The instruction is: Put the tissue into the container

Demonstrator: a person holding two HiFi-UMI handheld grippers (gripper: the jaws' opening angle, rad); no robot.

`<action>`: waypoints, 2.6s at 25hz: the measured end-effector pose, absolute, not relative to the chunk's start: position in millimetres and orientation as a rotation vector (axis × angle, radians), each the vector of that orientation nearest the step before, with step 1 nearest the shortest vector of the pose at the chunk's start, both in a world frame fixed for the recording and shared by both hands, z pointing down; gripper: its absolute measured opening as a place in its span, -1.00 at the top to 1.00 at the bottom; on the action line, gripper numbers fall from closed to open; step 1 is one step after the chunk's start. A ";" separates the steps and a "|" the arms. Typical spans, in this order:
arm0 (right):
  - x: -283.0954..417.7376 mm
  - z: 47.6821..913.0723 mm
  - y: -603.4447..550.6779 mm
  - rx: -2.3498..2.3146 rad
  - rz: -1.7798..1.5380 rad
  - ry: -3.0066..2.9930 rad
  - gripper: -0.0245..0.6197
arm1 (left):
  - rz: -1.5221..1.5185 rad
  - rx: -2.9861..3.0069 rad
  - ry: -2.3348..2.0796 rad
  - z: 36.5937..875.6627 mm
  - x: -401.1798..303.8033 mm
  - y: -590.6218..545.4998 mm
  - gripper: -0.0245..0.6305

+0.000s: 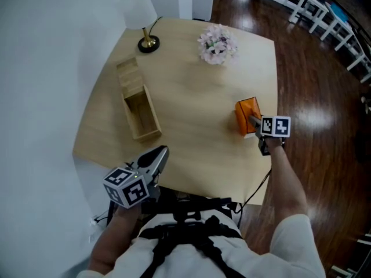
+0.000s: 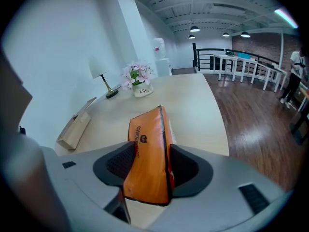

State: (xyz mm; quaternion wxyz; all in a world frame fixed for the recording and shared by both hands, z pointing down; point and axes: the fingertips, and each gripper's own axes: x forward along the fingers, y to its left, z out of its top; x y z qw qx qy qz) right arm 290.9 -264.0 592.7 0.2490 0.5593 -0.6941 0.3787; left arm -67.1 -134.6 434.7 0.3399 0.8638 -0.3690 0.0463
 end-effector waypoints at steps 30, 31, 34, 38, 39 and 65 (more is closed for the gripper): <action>151.8 521.8 -270.4 1.562 1.058 -2.084 0.29 | 0.050 2.237 -0.983 436.5 -151.6 -166.8 0.83; 147.2 521.5 -271.5 1.560 1.058 -2.084 0.29 | 0.050 2.237 -0.986 436.8 -155.5 -168.0 0.83; 132.4 520.4 -274.9 1.553 1.055 -2.090 0.30 | 0.047 2.234 -0.991 438.8 -166.7 -171.5 0.83; 109.4 518.2 -280.0 1.537 1.052 -2.101 0.30 | 0.045 2.230 -0.995 439.8 -181.5 -175.8 0.83; 103.6 517.4 -280.9 1.532 1.054 -2.105 0.30 | 0.045 2.229 -0.995 439.6 -185.0 -176.6 0.83; -35.9 487.7 -300.3 1.420 1.065 -2.252 0.33 | 0.003 2.201 -1.021 448.1 -254.6 -176.7 0.83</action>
